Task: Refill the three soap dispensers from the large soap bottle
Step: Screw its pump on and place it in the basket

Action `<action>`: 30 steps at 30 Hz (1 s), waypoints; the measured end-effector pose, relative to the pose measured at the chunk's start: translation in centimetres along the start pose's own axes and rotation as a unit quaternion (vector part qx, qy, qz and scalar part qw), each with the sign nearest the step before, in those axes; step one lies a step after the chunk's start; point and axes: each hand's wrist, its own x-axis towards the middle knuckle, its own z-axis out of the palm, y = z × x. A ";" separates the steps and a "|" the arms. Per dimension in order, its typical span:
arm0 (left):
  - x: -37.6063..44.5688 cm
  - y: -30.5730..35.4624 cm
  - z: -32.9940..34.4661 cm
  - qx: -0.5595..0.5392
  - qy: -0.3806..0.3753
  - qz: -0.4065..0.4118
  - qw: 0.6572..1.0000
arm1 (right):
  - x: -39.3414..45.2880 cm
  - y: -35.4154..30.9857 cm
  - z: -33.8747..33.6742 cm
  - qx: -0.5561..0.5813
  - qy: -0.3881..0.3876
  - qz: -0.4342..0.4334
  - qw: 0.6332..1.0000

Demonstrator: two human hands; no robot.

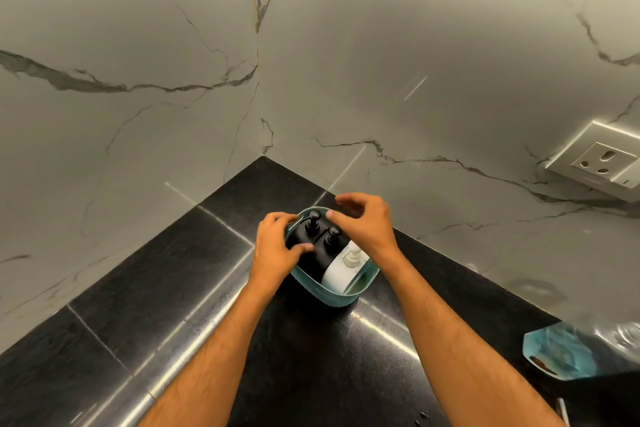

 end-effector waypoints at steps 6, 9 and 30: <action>0.2 -0.3 0.2 -0.182 0.025 -0.104 0.978 | -5.1 4.1 0.3 0.131 0.274 0.088 0.948; 0.8 -0.2 0.4 -0.233 0.021 -0.166 0.958 | -7.0 5.6 1.4 0.185 0.326 0.170 0.911; 3.1 1.6 5.3 -0.211 -0.021 -0.219 0.952 | -7.1 8.4 2.0 0.166 0.268 0.196 0.929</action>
